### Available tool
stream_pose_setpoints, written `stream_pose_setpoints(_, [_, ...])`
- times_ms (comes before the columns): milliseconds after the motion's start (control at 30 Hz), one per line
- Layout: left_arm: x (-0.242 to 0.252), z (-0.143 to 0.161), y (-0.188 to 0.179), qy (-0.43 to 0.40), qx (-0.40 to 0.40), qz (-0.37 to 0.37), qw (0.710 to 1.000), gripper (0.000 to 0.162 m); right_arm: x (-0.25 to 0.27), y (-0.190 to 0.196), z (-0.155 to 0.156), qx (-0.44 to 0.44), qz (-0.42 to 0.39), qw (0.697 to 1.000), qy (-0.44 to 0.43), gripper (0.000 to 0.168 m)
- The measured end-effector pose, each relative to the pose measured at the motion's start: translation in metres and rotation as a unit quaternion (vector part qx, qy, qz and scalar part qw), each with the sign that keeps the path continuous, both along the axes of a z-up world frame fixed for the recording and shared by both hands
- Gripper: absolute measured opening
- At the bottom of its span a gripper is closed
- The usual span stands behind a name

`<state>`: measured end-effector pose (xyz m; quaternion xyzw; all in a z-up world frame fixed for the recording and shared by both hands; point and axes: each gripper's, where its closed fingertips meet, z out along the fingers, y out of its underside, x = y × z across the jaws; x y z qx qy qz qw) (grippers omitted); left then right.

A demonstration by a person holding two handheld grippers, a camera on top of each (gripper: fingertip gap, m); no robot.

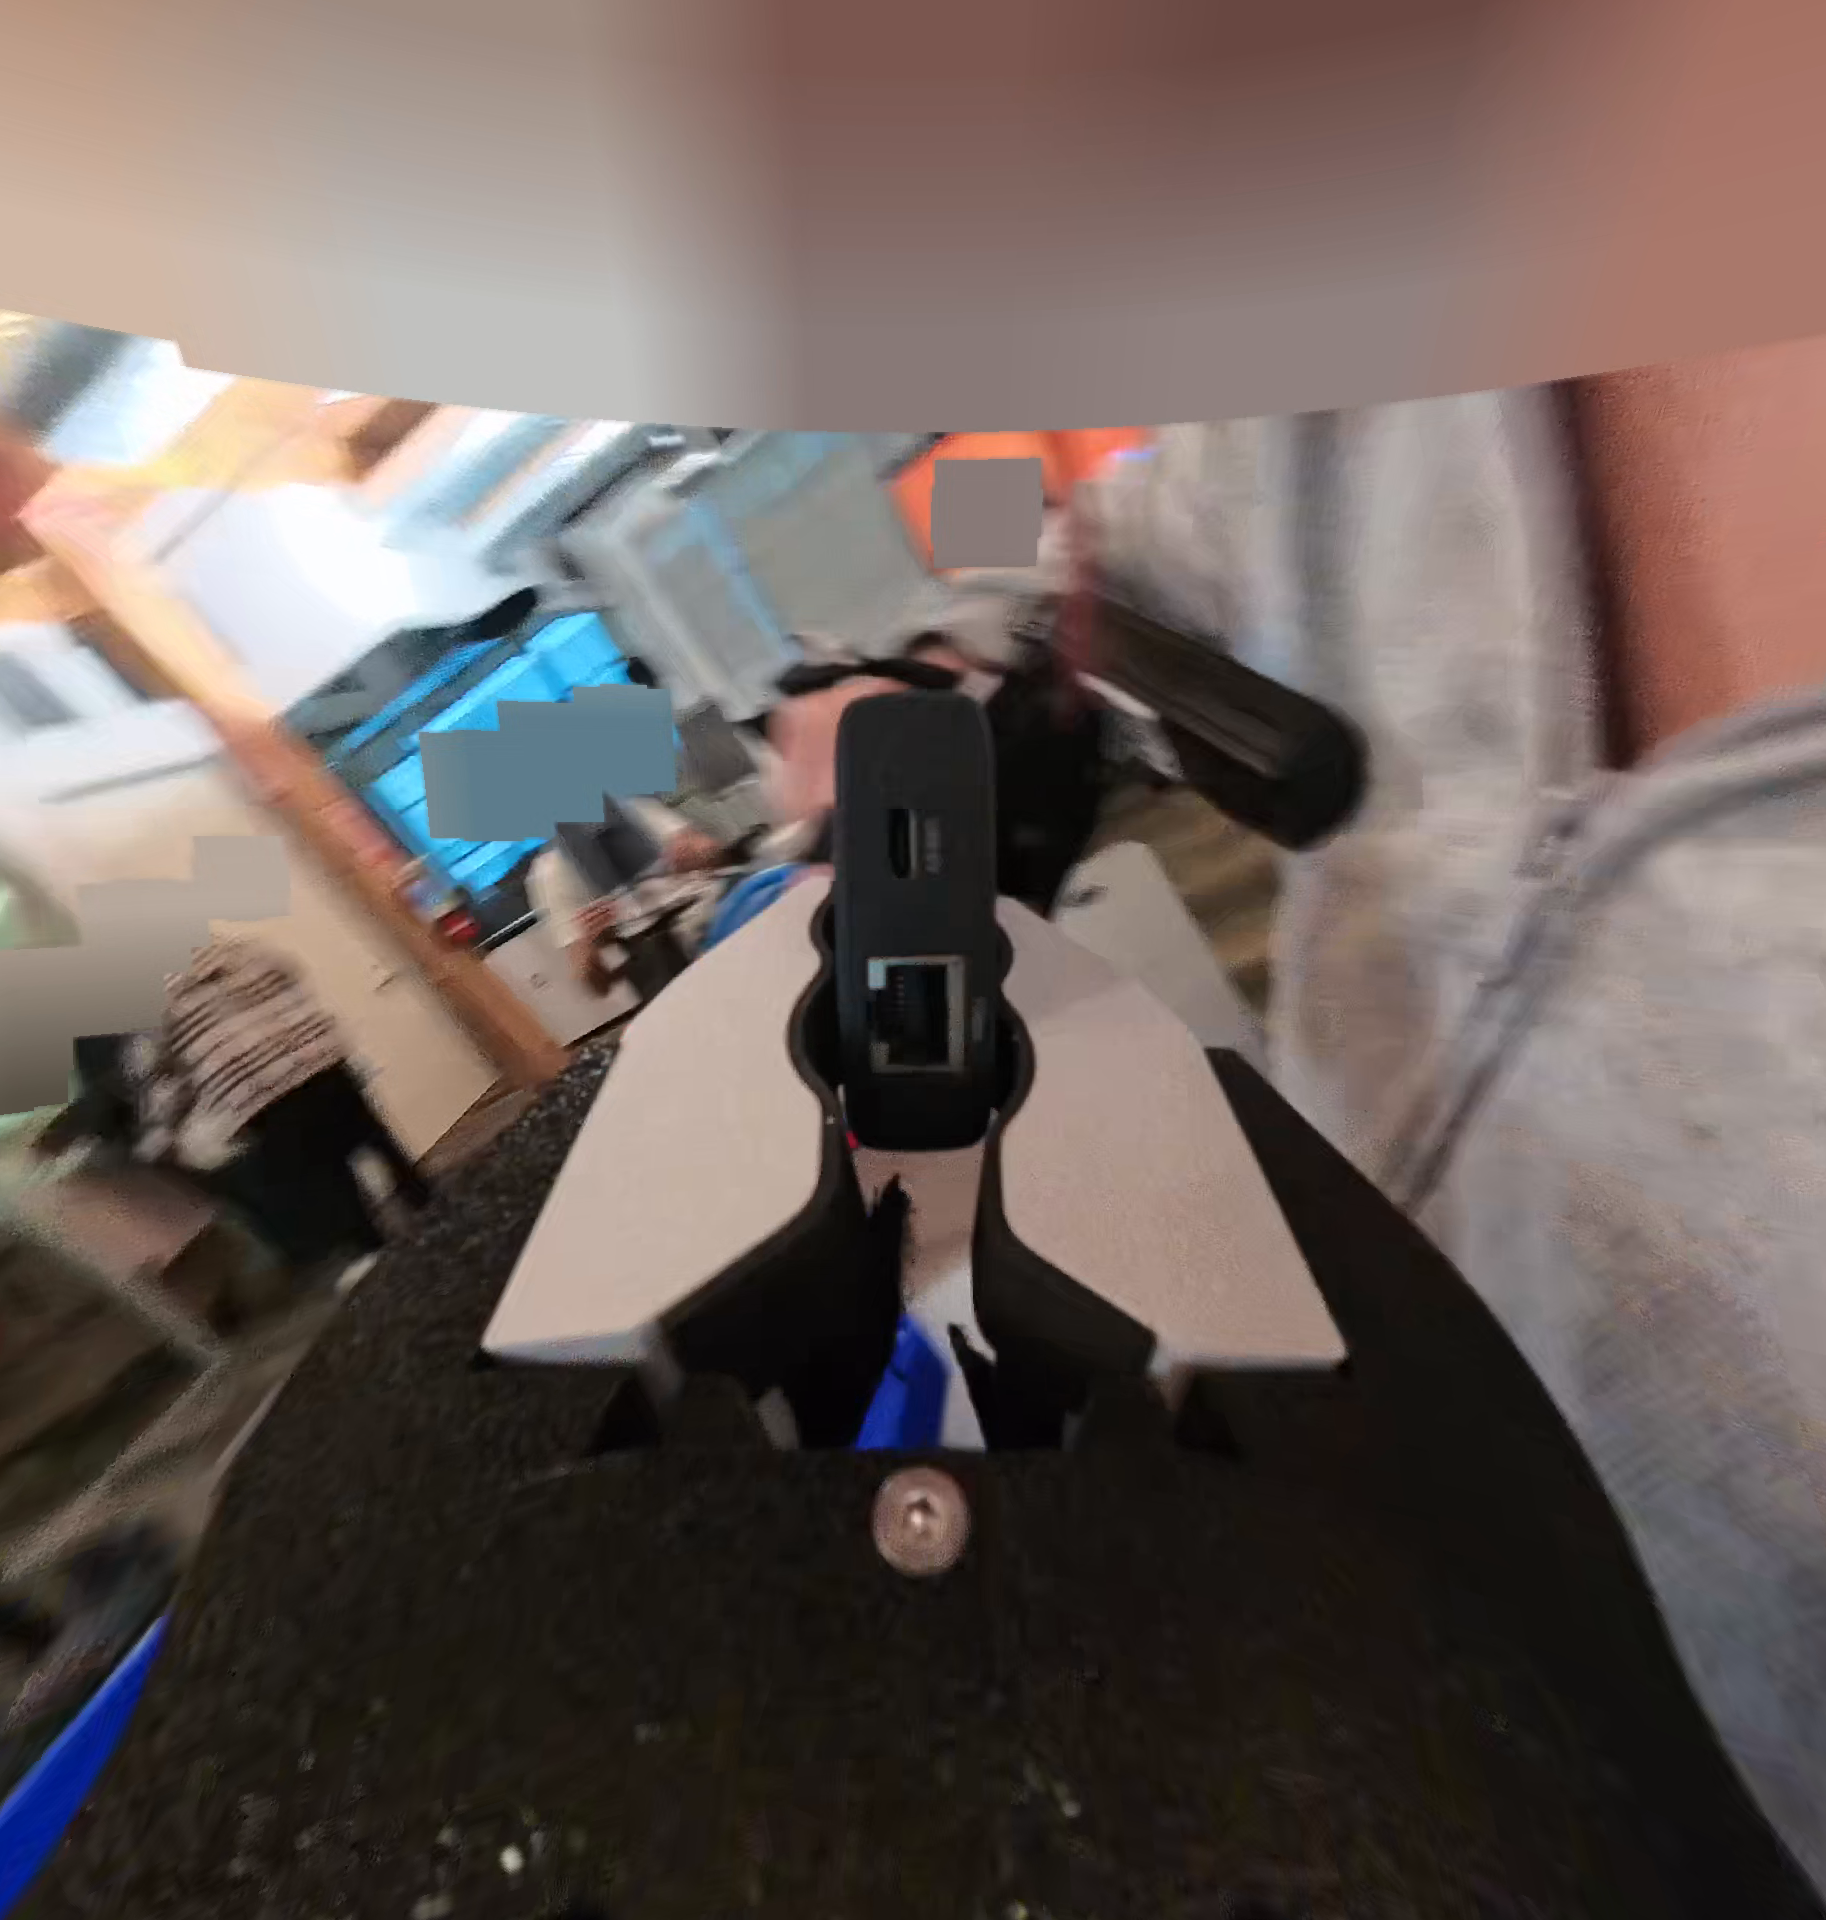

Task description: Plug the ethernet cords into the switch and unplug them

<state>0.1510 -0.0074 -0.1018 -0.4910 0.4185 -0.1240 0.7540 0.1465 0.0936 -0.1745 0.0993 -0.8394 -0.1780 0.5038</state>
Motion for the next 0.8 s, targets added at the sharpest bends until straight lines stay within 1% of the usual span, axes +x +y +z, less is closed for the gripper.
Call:
stream_pose_setpoints(33, [-0.025, 0.006, 0.006, -0.022, -0.003, 0.044, 0.999, 0.021, 0.008, 0.011, -0.008, -0.025, -0.021, 0.999, -0.022, 0.004])
stream_pose_setpoints(67, [-0.037, 0.003, 0.012, -0.024, -0.01, 0.065, 0.998, 0.021, 0.012, 0.013, -0.011, -0.079, -0.045, 0.995, -0.035, 0.005])
stream_pose_setpoints(100, [-0.036, -0.004, 0.018, -0.015, -0.026, 0.068, 0.997, 0.021, 0.011, 0.014, -0.005, -0.115, -0.059, 0.991, -0.023, 0.005])
stream_pose_setpoints(167, [-0.03, -0.025, 0.032, 0.033, -0.051, 0.093, 0.994, 0.023, 0.01, 0.031, 0.014, -0.167, -0.093, 0.981, 0.014, 0.005])
stream_pose_setpoints(200, [-0.031, -0.034, 0.039, 0.048, -0.062, 0.112, 0.991, 0.023, 0.012, 0.048, 0.028, -0.195, -0.116, 0.973, 0.048, 0.005])
stream_pose_setpoints(233, [-0.035, -0.04, 0.045, 0.046, -0.077, 0.128, 0.988, 0.024, 0.018, 0.07, 0.042, -0.214, -0.144, 0.963, 0.079, 0.005])
stream_pose_setpoints(300, [-0.039, -0.045, 0.055, 0.007, -0.115, 0.125, 0.985, 0.021, 0.043, 0.117, 0.067, -0.24, -0.199, 0.941, 0.129, 0.006])
stream_pose_setpoints(367, [-0.043, -0.047, 0.067, -0.032, -0.16, 0.115, 0.98, 0.022, 0.076, 0.159, 0.08, -0.28, -0.248, 0.916, 0.145, 0.006])
stream_pose_setpoints(433, [-0.044, -0.051, 0.082, -0.026, -0.197, 0.111, 0.974, 0.022, 0.105, 0.198, 0.076, -0.307, -0.297, 0.892, 0.148, 0.007])
stream_pose_setpoints(467, [-0.043, -0.049, 0.09, -0.021, -0.205, 0.112, 0.972, 0.021, 0.115, 0.212, 0.069, -0.314, -0.311, 0.886, 0.144, 0.007])
stream_pose_setpoints(567, [-0.034, -0.039, 0.114, -0.008, -0.223, 0.098, 0.97, 0.021, 0.125, 0.241, 0.035, -0.339, -0.337, 0.871, 0.116, 0.007])
stream_pose_setpoints(667, [-0.018, -0.018, 0.144, 0.012, -0.228, 0.074, 0.971, 0.022, 0.126, 0.264, -0.003, -0.363, -0.364, 0.854, 0.083, 0.01])
stream_pose_setpoints(700, [-0.012, -0.01, 0.158, 0.021, -0.227, 0.068, 0.971, 0.021, 0.124, 0.268, -0.013, -0.379, -0.367, 0.847, 0.074, 0.016])
stream_pose_setpoints(733, [-0.005, -0.003, 0.173, 0.031, -0.234, 0.059, 0.97, 0.021, 0.12, 0.269, -0.022, -0.408, -0.364, 0.835, 0.063, 0.029])
stream_pose_setpoints(800, [0.011, 0.004, 0.211, 0.047, -0.277, 0.042, 0.959, 0.022, 0.111, 0.269, -0.029, -0.472, -0.366, 0.8, 0.051, 0.055])
